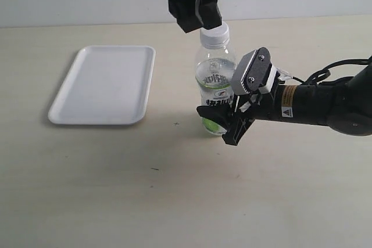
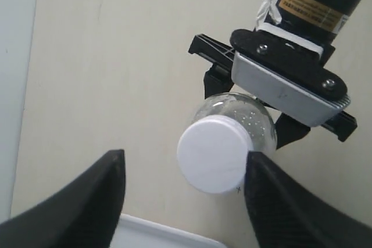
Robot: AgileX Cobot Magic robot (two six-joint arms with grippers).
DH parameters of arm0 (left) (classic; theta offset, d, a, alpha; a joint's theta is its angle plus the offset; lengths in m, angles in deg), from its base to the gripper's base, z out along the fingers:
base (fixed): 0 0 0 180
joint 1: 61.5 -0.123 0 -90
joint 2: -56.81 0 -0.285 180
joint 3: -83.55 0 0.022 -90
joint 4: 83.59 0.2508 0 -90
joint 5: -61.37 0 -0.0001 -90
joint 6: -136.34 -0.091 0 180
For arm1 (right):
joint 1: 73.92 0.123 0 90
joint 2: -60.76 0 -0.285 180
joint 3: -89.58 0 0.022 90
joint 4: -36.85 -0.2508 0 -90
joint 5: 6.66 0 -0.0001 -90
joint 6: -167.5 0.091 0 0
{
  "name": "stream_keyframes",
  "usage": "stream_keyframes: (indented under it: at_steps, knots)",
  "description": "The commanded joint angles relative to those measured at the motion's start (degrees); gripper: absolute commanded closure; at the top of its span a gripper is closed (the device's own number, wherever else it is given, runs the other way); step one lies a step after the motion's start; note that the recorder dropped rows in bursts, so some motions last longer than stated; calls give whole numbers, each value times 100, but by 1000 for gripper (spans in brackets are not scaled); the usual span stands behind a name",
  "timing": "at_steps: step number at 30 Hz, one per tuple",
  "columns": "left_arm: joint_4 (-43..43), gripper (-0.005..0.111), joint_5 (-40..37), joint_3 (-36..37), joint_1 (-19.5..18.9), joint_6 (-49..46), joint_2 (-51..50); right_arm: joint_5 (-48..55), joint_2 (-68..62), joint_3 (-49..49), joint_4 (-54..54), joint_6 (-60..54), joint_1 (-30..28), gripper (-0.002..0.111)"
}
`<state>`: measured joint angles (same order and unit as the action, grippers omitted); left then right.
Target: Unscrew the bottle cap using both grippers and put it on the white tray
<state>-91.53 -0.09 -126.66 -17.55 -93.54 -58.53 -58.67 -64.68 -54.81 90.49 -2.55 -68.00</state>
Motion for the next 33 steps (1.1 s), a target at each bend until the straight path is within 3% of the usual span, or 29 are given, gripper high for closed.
stream_keyframes:
  at_steps: [1,12,14,17,23,33]
  knots:
    - [55,37,100,-53,14,102,5,565,-39,1,101,-106,12,108]
    - [215,37,-166,-53,14,56,-312,555,-39,1,90,-106,12,108]
    - [129,37,16,-53,14,224,-321,555,-39,1,90,-106,12,108]
    - [88,37,-299,-53,14,776,-321,566,-39,-9,90,-106,12,108]
    - [494,37,-783,-53,14,685,-297,1516,90,-171,409,-79,12,108]
    - [548,37,-390,-53,14,236,-297,1664,301,-171,828,62,12,108]
